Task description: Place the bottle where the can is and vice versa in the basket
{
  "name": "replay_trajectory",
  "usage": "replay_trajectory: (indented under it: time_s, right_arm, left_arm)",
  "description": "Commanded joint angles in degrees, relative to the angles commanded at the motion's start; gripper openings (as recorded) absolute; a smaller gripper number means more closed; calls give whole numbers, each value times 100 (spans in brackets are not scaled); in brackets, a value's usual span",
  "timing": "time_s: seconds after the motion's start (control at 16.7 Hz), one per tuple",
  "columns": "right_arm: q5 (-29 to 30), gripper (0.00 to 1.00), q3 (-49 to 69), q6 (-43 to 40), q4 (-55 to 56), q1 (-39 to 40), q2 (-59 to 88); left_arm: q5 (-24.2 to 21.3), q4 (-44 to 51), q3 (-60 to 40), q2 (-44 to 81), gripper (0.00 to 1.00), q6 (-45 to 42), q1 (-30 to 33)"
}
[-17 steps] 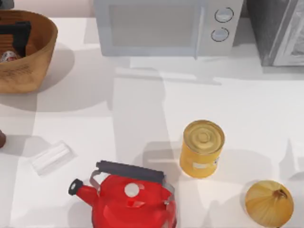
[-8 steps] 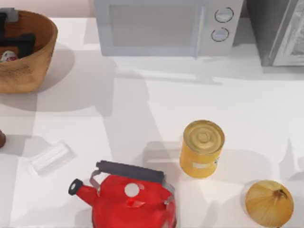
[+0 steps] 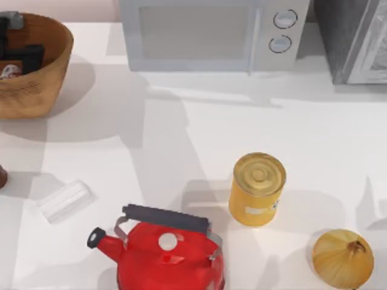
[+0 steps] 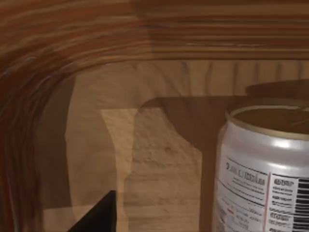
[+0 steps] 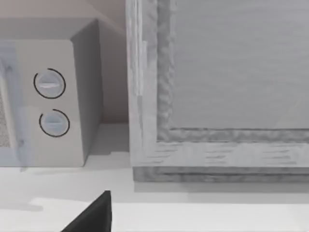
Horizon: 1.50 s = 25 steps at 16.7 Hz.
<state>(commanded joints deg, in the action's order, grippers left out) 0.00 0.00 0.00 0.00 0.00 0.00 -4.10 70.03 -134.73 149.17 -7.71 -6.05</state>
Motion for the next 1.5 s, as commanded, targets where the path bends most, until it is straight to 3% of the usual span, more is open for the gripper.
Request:
replay_trajectory:
  time_s: [0.66, 1.14, 1.5]
  right_arm:
    - [0, 100, 0, 0, 0, 0, 0]
    - [0, 100, 0, 0, 0, 0, 0]
    - [0, 100, 0, 0, 0, 0, 0]
  left_arm:
    - [0, 0, 0, 0, 2, 0, 0]
    - [0, 0, 0, 0, 0, 0, 0]
    - [119, -274, 707, -775, 0, 161, -60]
